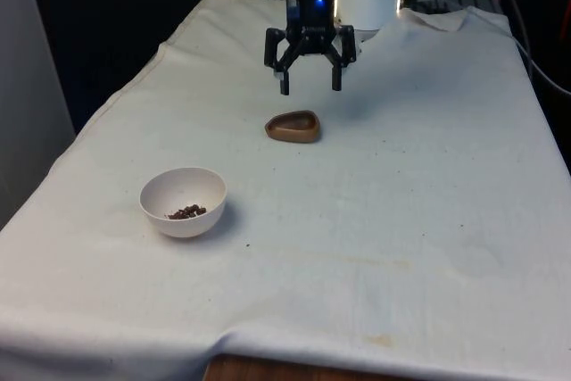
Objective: Pour the coffee beans from the cup into the bowl.
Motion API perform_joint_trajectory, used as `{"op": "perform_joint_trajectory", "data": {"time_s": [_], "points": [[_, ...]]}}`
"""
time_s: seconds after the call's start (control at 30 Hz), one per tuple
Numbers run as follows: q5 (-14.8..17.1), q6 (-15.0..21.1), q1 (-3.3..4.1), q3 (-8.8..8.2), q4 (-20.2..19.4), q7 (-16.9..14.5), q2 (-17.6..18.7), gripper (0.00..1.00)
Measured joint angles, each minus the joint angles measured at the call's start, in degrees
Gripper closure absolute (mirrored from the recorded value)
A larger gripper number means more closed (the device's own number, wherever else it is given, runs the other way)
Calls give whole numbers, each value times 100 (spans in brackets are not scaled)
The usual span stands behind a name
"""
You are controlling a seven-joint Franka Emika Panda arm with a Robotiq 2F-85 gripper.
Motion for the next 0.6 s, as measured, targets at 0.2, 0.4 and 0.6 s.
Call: {"op": "perform_joint_trajectory", "data": {"time_s": [0.2, 0.4, 0.6], "points": [[-92, 0, -17, 0, 40, 11, -143, 0], [-143, 0, -34, 0, 74, 11, -258, 0], [-183, 0, -46, 0, 115, 11, -338, 0]]}}
